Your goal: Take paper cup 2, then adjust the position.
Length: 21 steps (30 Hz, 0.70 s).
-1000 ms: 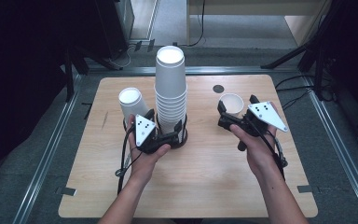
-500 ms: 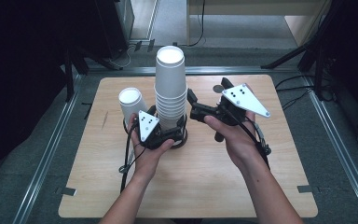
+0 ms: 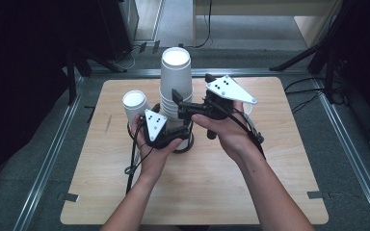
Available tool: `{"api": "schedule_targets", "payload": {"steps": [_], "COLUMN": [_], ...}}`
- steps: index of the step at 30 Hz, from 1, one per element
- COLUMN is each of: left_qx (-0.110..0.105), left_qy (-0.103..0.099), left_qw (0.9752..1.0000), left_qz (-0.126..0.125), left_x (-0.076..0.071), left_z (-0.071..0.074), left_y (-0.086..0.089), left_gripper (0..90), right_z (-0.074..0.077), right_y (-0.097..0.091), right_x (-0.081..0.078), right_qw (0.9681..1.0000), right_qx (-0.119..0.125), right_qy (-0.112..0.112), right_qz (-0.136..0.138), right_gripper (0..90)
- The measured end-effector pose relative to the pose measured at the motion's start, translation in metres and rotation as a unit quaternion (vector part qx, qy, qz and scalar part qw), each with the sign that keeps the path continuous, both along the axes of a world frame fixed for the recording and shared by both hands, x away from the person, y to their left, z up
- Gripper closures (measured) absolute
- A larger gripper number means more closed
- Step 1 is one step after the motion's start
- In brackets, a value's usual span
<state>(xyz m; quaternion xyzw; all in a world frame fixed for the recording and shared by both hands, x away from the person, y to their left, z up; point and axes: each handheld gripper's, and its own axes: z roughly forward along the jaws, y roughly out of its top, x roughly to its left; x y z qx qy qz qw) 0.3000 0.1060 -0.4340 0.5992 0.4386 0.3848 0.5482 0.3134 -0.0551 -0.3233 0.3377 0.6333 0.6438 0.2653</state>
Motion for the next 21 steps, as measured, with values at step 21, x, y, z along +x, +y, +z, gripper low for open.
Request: {"api": "schedule_targets", "payload": {"steps": [21], "left_qx": [0.013], "left_qy": [-0.006], "left_qw": [0.9999], "left_qz": [0.005], "left_x": [0.005], "left_z": [-0.003], "left_y": [-0.004], "left_gripper": [3.8], "right_z": [-0.014], "right_y": [0.029], "right_x": [0.038], "right_qw": [0.9974], "right_qx": [-0.016], "right_qy": [0.049], "right_qz": [0.050], "right_gripper": [3.0]}}
